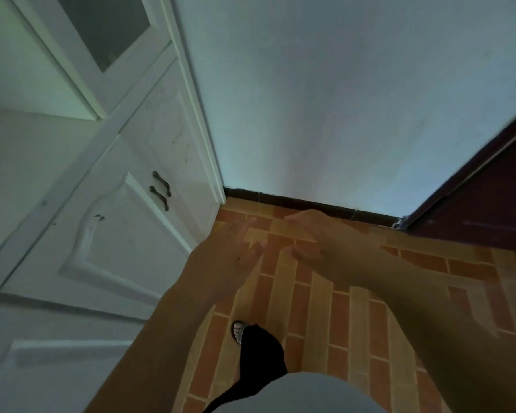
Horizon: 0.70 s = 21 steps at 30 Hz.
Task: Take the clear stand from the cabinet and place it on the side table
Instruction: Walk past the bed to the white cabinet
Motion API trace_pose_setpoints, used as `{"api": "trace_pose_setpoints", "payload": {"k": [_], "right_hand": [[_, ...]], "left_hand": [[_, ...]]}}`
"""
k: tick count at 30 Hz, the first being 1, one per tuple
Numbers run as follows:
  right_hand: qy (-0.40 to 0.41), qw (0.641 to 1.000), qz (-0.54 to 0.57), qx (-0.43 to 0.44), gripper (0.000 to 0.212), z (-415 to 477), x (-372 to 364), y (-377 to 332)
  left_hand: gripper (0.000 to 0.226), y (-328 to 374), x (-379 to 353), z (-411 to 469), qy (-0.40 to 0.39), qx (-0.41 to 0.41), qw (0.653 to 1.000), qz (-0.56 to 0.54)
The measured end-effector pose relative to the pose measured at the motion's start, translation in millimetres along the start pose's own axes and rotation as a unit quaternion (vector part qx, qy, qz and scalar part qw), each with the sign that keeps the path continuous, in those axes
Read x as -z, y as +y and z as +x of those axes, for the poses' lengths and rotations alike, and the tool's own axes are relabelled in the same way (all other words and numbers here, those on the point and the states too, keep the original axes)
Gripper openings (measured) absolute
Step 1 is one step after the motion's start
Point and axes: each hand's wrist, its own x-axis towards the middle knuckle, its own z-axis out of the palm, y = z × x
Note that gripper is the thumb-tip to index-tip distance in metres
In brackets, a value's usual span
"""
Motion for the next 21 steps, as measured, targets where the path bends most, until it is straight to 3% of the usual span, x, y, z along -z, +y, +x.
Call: {"api": "trace_pose_setpoints", "payload": {"k": [3, 5, 12, 21], "right_hand": [[-0.011, 1.0, 0.016, 0.023, 0.031, 52.3, 23.4, -13.0], [-0.002, 0.998, 0.024, 0.055, 0.027, 86.8, 36.5, -26.2], [0.011, 0.994, 0.007, 0.109, 0.052, 190.0, 67.3, -60.9], [0.013, 0.968, -0.049, 0.245, 0.056, 312.0, 121.8, -76.9]], "left_hand": [[0.042, -19.0, 31.8, 37.1, 0.026, 0.001, 1.0, -0.003], [0.048, -32.3, 56.7, 59.2, 0.039, 0.026, 0.999, 0.007], [0.057, -60.4, 141.5, 127.1, 0.101, 0.058, 0.992, 0.058], [0.055, -69.3, 214.8, 171.3, 0.23, 0.11, 0.963, 0.084]]}}
